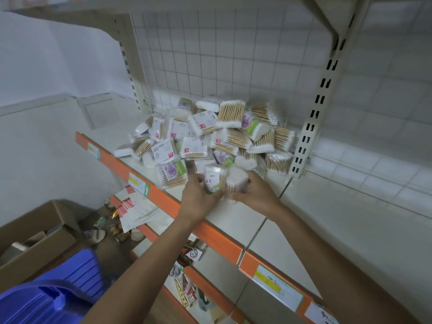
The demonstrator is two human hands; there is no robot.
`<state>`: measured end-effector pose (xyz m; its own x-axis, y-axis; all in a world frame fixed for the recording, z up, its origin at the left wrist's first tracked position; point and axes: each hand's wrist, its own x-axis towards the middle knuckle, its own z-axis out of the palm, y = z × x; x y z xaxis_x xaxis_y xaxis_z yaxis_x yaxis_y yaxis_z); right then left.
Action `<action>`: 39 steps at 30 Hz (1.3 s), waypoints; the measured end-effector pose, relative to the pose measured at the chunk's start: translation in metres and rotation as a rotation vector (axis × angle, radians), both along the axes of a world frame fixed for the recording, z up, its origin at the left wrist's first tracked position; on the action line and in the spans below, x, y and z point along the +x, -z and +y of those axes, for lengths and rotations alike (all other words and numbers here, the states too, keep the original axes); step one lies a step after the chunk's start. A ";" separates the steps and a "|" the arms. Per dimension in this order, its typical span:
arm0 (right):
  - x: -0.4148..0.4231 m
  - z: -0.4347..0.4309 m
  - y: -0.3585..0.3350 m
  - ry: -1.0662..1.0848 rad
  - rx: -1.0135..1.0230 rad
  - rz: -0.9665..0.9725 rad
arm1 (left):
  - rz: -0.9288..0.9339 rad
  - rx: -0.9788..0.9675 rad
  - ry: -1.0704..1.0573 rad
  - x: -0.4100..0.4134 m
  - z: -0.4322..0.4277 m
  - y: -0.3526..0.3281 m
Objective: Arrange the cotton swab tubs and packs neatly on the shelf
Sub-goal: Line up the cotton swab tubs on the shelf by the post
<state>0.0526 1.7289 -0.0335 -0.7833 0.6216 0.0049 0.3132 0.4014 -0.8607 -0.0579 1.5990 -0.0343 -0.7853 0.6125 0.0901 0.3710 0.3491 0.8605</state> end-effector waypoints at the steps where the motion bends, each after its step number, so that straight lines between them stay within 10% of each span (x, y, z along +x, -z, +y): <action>1: 0.005 -0.001 -0.003 -0.021 -0.025 0.002 | -0.033 -0.001 0.029 0.002 -0.001 -0.001; 26: 0.081 -0.017 -0.011 0.021 -0.319 0.218 | -0.158 0.105 0.409 0.029 0.011 -0.007; 39: 0.197 -0.043 -0.012 0.458 -0.276 0.284 | -0.283 0.134 0.732 0.101 0.024 -0.008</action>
